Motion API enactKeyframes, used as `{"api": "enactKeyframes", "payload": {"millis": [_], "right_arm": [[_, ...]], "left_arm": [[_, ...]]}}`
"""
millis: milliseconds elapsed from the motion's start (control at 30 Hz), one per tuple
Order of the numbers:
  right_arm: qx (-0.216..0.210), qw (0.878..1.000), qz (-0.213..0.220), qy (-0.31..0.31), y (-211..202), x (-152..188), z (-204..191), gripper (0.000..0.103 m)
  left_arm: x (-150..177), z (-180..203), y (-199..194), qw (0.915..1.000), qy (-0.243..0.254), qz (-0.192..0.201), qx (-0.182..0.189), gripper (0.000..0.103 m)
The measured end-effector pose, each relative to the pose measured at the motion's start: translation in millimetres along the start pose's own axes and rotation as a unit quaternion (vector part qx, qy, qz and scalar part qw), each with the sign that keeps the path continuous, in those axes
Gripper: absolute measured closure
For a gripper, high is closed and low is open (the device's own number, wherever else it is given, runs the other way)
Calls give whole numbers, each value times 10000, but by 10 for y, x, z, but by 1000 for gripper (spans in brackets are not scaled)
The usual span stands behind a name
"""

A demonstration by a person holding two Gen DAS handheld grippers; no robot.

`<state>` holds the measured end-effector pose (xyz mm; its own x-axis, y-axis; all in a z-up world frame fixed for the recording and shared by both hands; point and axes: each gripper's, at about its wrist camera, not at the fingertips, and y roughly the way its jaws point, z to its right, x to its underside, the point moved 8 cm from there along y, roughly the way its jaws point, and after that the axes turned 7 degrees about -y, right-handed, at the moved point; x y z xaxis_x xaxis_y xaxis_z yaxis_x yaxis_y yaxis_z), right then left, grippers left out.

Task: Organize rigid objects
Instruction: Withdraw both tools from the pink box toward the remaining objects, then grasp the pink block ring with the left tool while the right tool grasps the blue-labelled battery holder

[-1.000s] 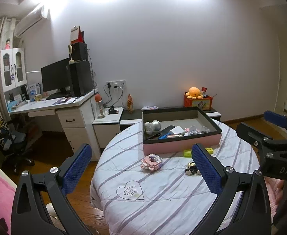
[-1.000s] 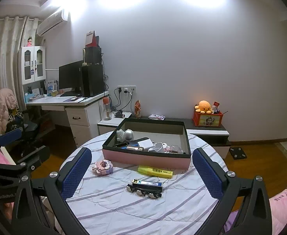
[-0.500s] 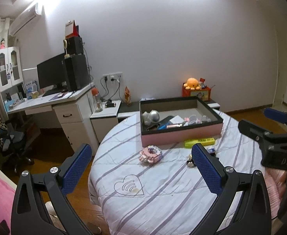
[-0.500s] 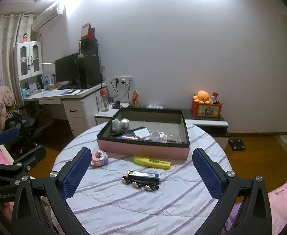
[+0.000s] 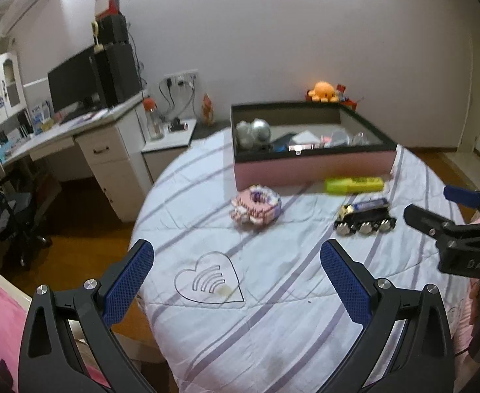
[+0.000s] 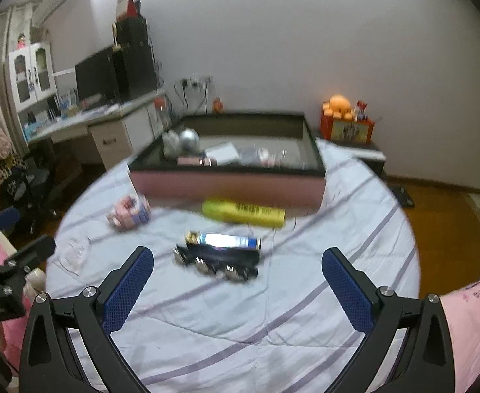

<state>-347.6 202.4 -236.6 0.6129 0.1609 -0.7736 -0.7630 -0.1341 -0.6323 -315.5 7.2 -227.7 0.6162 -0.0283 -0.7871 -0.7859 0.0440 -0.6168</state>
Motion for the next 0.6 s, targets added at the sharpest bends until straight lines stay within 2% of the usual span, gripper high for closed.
{"api": "enactKeyframes", "payload": {"millis": [200, 367, 600], "right_arm": [[-163, 9985, -524, 52, 373, 220, -22, 0], [-202, 9965, -805, 52, 584, 266, -48, 0], [-257, 9957, -857, 250, 722, 172, 6, 0]], "left_arm": [[124, -27, 269, 9994, 28, -333, -44, 0], [158, -16, 370, 9990, 82, -431, -24, 0], [167, -43, 445, 9987, 92, -502, 1, 0]]}}
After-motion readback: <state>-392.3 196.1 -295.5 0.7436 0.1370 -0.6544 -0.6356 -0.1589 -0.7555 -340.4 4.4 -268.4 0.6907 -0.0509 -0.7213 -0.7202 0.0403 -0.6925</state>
